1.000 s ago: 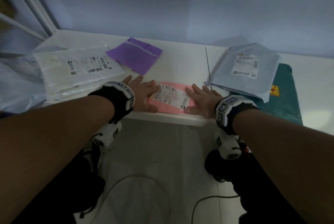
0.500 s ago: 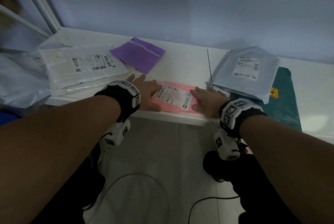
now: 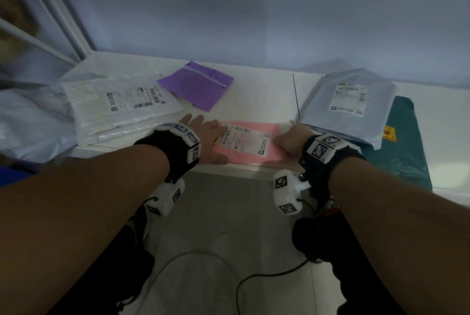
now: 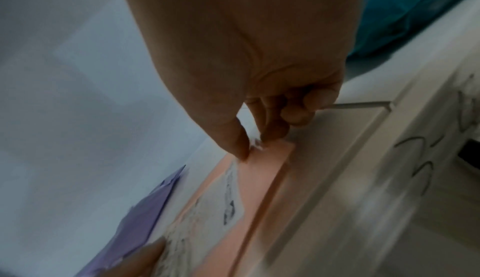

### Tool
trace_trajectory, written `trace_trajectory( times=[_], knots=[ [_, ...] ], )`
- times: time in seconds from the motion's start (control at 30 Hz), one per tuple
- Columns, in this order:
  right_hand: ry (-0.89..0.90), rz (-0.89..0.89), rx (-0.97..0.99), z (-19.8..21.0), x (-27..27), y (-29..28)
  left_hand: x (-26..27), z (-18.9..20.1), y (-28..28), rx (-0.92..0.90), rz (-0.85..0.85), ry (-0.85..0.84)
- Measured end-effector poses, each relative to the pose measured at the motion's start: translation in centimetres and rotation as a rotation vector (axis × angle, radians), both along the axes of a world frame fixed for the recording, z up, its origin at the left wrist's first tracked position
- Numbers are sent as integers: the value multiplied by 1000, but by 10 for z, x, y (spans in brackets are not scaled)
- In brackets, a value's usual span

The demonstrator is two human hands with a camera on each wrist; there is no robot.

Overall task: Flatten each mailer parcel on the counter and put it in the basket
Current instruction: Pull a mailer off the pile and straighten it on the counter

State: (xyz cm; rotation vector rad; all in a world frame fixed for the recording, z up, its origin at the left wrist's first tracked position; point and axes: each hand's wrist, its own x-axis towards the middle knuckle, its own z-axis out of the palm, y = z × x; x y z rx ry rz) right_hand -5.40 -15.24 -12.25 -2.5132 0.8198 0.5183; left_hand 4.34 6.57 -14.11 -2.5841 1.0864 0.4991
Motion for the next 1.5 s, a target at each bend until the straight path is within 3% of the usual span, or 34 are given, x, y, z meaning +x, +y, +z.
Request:
trace_trajectory(
  times=[0.1,0.2,0.4,0.53,0.7,0.93,1.1,1.33,1.5],
  knots=[
    [-85,-81,196,-3,3,-4,-4,1,1,1,15,14],
    [-214,-30,230,15,8,2,-4,22,-4,-66,40,23],
    [-501,-26,297,81,0,2,11,104,-16,-609,179,88],
    [-585,-28,384,112,-19,6,5,111,-3,-760,441,338],
    [-555,-71,527,106,-36,13,-4,110,5,-915,735,689],
    [-683,-102,569,118,-27,18,-1,118,-5,-996,606,488],
    [-709,-164,563,114,-19,21,6,129,-3,-1088,637,559],
    [-646,-224,792,125,-23,21,15,134,16,-1068,676,701],
    [-721,-244,694,119,-22,26,6,128,11,-1127,672,710]
  ],
)
